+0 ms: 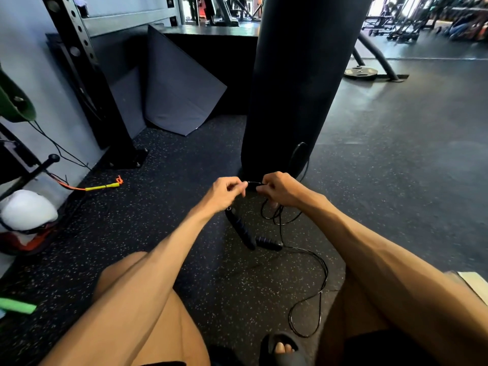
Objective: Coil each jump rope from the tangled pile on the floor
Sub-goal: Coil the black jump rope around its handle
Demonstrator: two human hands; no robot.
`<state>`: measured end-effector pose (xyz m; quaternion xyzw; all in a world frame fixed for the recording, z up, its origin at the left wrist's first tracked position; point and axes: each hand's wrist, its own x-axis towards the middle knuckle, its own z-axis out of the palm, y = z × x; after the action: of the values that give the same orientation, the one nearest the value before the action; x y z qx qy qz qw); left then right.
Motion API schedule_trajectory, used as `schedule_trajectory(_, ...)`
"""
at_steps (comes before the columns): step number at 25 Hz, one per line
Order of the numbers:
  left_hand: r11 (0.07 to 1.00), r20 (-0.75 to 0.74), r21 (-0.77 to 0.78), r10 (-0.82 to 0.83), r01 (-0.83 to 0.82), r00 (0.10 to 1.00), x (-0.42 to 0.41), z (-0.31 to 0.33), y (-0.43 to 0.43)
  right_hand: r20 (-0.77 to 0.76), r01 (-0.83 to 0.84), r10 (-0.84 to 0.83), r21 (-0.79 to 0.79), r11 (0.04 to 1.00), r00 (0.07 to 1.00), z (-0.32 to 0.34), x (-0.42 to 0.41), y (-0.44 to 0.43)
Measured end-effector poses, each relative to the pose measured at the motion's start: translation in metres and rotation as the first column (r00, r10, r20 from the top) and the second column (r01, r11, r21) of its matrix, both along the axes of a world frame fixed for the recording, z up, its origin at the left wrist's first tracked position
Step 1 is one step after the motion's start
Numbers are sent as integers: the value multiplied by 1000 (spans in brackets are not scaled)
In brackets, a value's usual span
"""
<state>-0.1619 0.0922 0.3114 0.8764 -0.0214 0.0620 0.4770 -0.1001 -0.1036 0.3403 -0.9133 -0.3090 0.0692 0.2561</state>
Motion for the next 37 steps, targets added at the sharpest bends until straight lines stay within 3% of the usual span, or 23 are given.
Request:
schedule_trajectory(3,948,11,-187,266,-259,964,2,6,8,-13,75,-82,-295,953,997,-13,11,-18)
schedule_trajectory(6,686,-86,-402,631,-606,771,6,11,46,-48,201,-248,-447,871,968,-23,23,-51)
schedule_trajectory(8,602,-131,-418,701,-680,701,6,7,69,-65,251,-332,-525,813,941,-24,24,-68)
schedule_trajectory(10,639,-142,-378,674,-670,724,6,3,74,-35,290,-358,-517,806,933,-27,26,-74)
schedule_trajectory(13,719,-159,-374,573,-586,804,7,5,61,-30,264,-298,-385,884,954,-25,26,-63)
schedule_trajectory(16,799,-146,-388,437,-458,887,3,14,49,-68,237,-245,-110,965,967,-13,18,-45)
schedule_trajectory(20,899,-166,-400,120,-178,979,-4,16,18,-215,174,-123,238,956,969,1,3,-28)
schedule_trajectory(25,900,-183,-436,-91,2,979,-5,15,-13,-238,45,8,215,976,971,2,-5,-7)
schedule_trajectory(27,889,-220,-457,-132,17,966,-7,17,-15,-234,79,-18,254,964,972,-1,-6,-6)
schedule_trajectory(29,838,-258,-544,-208,37,943,-9,21,-13,-245,133,-54,319,938,968,-1,-7,-7)
schedule_trajectory(32,606,-202,-795,-326,39,924,-9,34,-10,-358,149,-14,353,924,934,4,-16,-6)
schedule_trajectory(34,459,-136,-888,-297,16,945,-9,40,-8,-469,113,42,297,948,882,3,-21,-4)
schedule_trajectory(37,332,-61,-943,-118,-19,991,-7,43,-4,-617,0,47,75,997,785,-5,-23,-7)
